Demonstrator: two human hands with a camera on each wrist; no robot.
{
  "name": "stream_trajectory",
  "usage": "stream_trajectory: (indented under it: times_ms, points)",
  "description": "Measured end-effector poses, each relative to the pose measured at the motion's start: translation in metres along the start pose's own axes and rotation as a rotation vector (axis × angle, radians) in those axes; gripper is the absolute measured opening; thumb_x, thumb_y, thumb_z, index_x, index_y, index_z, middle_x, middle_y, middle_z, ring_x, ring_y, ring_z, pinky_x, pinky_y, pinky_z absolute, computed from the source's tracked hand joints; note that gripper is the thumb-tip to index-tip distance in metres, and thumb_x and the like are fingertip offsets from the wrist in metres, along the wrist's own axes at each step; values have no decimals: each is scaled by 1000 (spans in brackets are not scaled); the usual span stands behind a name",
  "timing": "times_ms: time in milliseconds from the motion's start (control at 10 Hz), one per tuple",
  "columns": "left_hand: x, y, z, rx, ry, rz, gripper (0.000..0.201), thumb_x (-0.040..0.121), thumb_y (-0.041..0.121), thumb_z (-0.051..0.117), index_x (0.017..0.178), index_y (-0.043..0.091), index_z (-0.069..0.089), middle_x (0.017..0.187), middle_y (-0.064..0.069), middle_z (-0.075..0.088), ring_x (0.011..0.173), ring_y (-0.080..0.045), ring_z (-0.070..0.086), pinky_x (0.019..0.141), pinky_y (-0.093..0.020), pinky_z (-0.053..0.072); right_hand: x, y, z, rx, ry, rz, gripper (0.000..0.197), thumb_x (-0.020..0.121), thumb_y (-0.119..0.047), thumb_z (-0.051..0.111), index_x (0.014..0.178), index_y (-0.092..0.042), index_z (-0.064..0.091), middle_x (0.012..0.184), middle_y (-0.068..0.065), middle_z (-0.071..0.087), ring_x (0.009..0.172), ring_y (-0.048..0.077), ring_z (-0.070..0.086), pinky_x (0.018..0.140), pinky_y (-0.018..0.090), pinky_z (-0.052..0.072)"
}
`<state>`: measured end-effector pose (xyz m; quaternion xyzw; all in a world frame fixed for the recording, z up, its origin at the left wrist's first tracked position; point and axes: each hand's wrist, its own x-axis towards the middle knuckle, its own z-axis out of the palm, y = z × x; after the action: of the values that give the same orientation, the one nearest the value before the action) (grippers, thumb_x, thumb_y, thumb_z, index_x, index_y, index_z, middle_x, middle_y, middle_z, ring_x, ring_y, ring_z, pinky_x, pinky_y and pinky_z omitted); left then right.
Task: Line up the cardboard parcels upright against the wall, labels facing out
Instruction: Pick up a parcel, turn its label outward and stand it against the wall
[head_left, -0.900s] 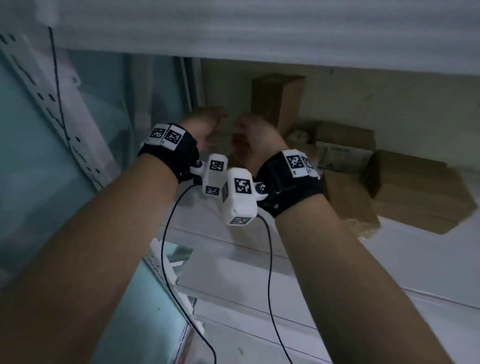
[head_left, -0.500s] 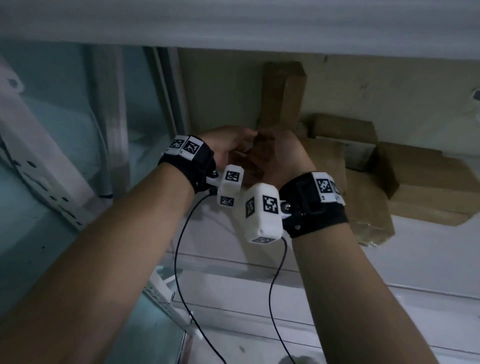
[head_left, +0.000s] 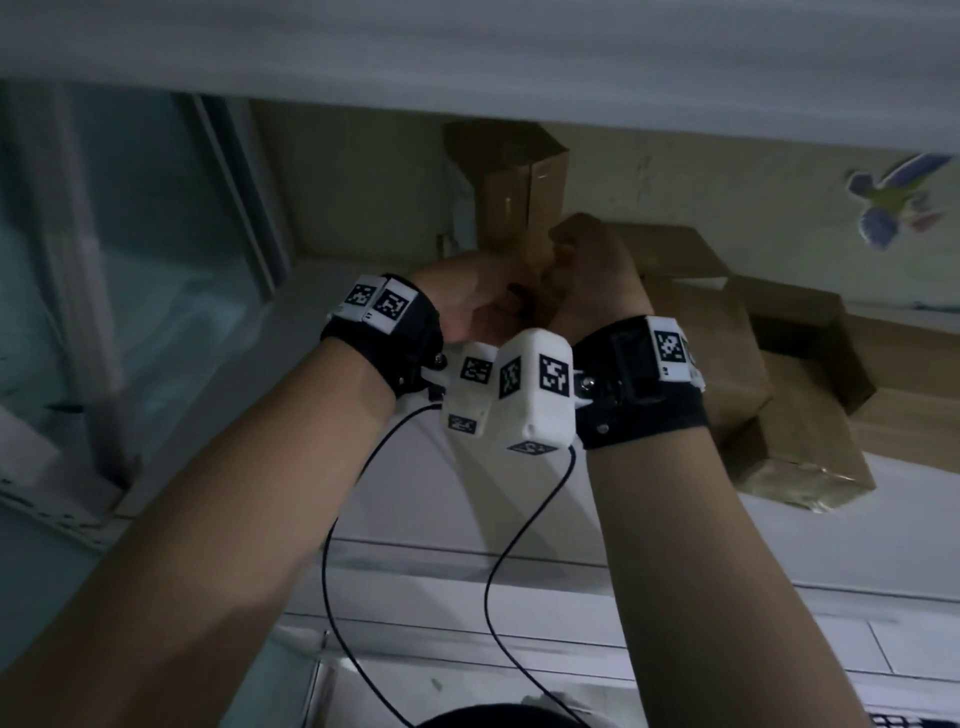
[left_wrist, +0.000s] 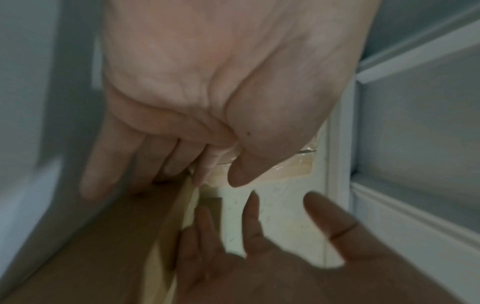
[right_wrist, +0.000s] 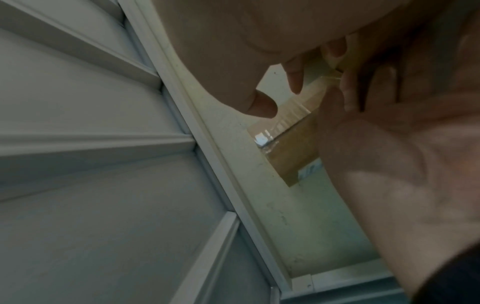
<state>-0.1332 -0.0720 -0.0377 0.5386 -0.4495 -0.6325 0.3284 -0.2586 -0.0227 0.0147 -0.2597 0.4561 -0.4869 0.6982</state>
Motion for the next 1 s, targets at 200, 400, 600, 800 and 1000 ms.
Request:
stream_trajectory:
  times_ms: [200,400,600,800,1000]
  points:
    - [-13,16,-19,30,240,110,24,105,33,58,100,12,68,90,-6,72,87,-24,72,82,-41,60,10,-13,-10,-318,28,-317,12,100,-13,57,111,-10,56,97,5,59,80,20,58,68,29,46]
    - [-31,47,-40,-44,511,280,27,101,28,58,76,21,58,72,2,57,60,-12,54,61,-25,49,14,-18,7,-860,-1,-803,35,92,-35,66,97,0,66,101,14,73,95,33,71,86,44,59]
    - [-37,54,-45,12,416,305,38,90,49,66,119,24,71,119,0,73,113,-20,71,92,-46,61,8,-23,16,-689,-127,-668,36,103,-22,61,134,-4,62,91,2,65,89,21,75,83,39,63]
    - [-49,50,-64,79,564,458,44,80,33,61,119,16,75,108,8,82,93,-7,77,95,-38,60,29,-24,16,-604,-149,-557,52,97,-17,66,145,-3,53,147,20,58,135,37,55,96,33,55]
    - [-68,21,-83,361,813,759,30,70,17,93,90,11,72,84,10,76,78,8,73,71,-19,60,28,4,40,-290,-256,-399,54,88,-25,75,136,-3,62,105,6,76,76,12,72,63,25,60]
